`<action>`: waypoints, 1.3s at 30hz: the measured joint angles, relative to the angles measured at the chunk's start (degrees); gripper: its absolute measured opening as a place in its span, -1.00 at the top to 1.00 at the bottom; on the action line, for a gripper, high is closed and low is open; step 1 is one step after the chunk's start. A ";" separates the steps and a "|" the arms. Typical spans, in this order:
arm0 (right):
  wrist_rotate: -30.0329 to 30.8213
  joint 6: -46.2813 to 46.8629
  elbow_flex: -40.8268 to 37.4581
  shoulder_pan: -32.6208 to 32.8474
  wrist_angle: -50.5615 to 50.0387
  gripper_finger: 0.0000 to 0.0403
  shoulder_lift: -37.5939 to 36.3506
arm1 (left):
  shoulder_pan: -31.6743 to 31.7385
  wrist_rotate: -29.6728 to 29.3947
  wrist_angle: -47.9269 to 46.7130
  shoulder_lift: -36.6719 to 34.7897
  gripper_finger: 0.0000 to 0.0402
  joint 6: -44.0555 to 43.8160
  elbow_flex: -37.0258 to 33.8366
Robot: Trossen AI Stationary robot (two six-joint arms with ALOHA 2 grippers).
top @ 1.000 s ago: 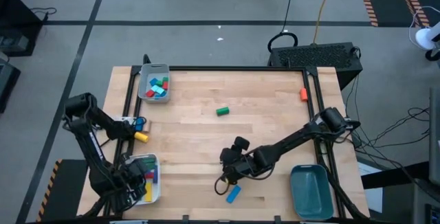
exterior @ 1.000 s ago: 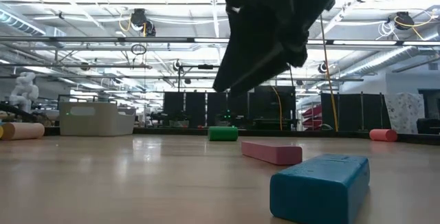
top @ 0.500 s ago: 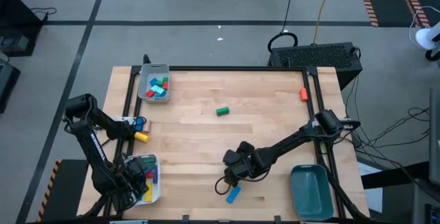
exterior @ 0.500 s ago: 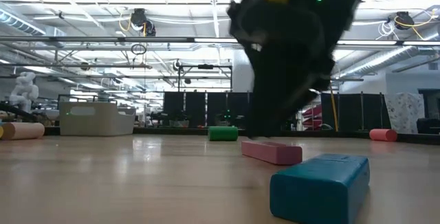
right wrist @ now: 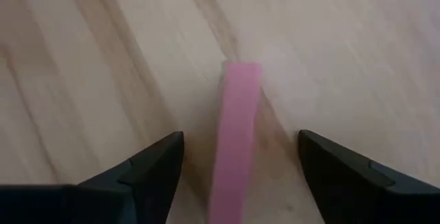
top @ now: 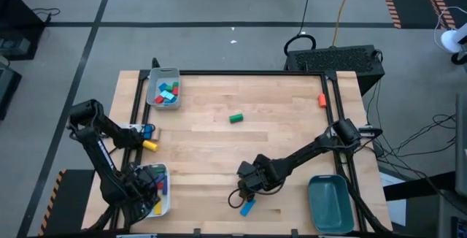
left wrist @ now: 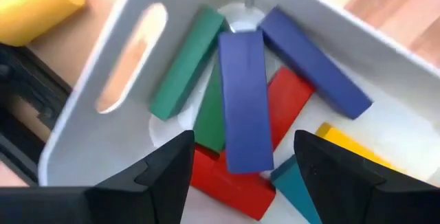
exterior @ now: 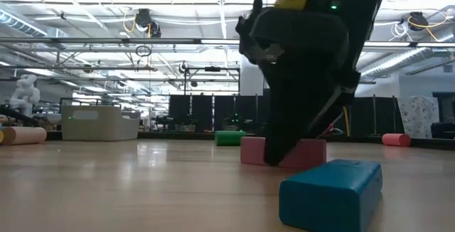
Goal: Sort blocks by size
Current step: Put the pink rectangular block into the white bin
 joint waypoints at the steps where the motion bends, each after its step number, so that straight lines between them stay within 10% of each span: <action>1: -0.31 -0.22 -0.09 -0.14 -0.16 -0.37 0.22 | 0.31 -0.31 -0.87 -0.01 -0.25 0.00 0.52; 8: -0.58 -2.95 0.08 -0.93 -1.74 -0.19 1.91 | 1.19 -6.51 -7.09 0.00 -0.25 0.67 4.87; 18: 0.51 -8.81 -0.10 -0.97 -1.62 0.81 1.56 | 1.17 -32.95 -6.19 -0.02 -0.25 10.24 7.65; 26: 11.51 -21.19 -0.30 1.26 4.43 0.82 1.95 | 3.01 -50.20 5.18 -0.02 -0.25 23.81 7.28; 39: 21.19 -42.45 -0.35 3.59 28.28 0.82 2.11 | 13.24 -50.78 29.65 5.90 -0.25 64.40 4.96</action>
